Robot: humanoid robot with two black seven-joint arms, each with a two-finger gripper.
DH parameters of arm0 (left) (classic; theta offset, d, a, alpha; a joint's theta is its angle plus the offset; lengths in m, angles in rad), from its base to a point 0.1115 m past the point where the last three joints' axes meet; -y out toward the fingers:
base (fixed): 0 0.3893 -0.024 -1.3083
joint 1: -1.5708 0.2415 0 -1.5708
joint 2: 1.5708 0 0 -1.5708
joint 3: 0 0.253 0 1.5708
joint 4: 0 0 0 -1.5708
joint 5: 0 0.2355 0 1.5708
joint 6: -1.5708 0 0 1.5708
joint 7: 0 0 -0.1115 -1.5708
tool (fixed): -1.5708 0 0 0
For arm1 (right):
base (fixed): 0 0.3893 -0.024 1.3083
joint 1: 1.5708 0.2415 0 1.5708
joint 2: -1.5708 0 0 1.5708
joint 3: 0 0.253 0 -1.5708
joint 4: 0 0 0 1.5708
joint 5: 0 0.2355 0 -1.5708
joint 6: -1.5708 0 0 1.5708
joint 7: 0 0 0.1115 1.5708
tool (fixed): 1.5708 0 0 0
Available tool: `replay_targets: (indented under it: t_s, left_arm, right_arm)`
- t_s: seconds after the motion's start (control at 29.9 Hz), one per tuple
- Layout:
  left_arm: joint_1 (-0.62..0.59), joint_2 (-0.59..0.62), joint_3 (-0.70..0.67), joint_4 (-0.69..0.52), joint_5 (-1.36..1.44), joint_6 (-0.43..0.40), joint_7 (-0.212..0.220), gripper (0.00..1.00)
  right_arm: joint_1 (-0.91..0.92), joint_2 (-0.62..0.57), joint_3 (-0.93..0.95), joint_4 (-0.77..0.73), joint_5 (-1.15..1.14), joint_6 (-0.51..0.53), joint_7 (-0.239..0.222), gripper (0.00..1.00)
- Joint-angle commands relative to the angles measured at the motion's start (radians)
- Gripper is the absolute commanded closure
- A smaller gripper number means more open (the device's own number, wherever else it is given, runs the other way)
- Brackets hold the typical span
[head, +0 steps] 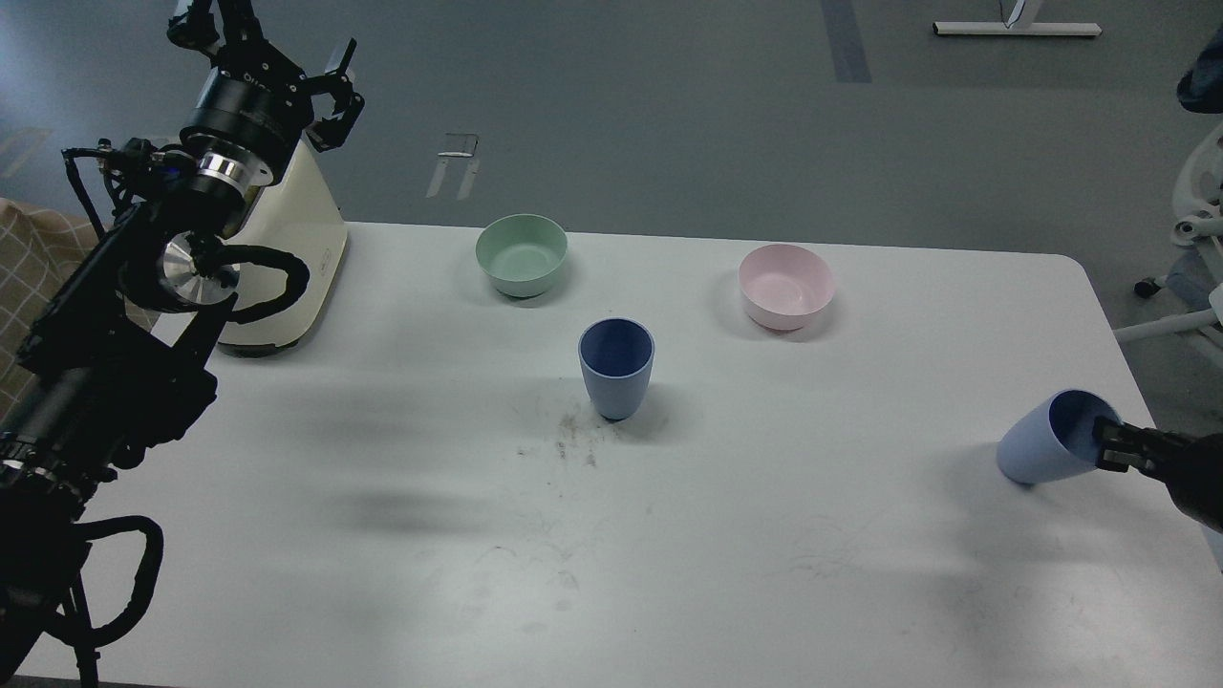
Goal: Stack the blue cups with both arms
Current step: 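Lift the blue cup and carry it over the centered cup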
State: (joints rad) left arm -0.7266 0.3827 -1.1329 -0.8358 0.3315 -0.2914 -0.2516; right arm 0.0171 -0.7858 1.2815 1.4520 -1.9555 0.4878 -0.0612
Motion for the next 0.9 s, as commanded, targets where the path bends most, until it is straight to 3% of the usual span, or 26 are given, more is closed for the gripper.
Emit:
replay_targets:
  t_s: [0.0, 0.3, 0.43, 0.57, 0.63, 0.77, 0.87]
  left_arm:
    - [-0.001, 0.001, 0.002, 0.001, 0.001, 0.0, 0.0, 0.02]
    - [-0.005, 0.004, 0.001, -0.009, 0.001, 0.005, 0.002, 0.02]
    - [-0.007, 0.002, 0.001, -0.014, 0.001, 0.008, 0.003, 0.03]
    - [-0.011, 0.001, 0.001, -0.017, 0.001, 0.008, 0.005, 0.02]
    - [-0.011, 0.001, 0.001, -0.017, 0.001, 0.008, 0.005, 0.02]
    - [-0.011, 0.001, 0.001, -0.017, 0.001, 0.008, 0.005, 0.02]
    - [-0.019, 0.001, 0.001, -0.017, 0.001, 0.008, 0.008, 0.03]
  right_arm:
    - [0.001, 0.002, 0.013, 0.004, 0.017, 0.001, 0.009, 1.0]
    - [0.124, 0.002, 0.087, 0.05, 0.167, 0.001, 0.023, 1.0]
    - [0.266, 0.005, 0.079, 0.106, 0.283, 0.001, 0.011, 1.0]
    - [0.375, 0.095, 0.062, 0.152, 0.291, 0.001, -0.002, 1.0]
    - [0.43, 0.156, 0.032, 0.16, 0.291, 0.001, -0.031, 1.0]
    - [0.558, 0.284, -0.109, 0.15, 0.284, 0.001, -0.094, 1.0]
    - [0.662, 0.362, -0.255, 0.108, 0.279, 0.001, -0.101, 1.0]
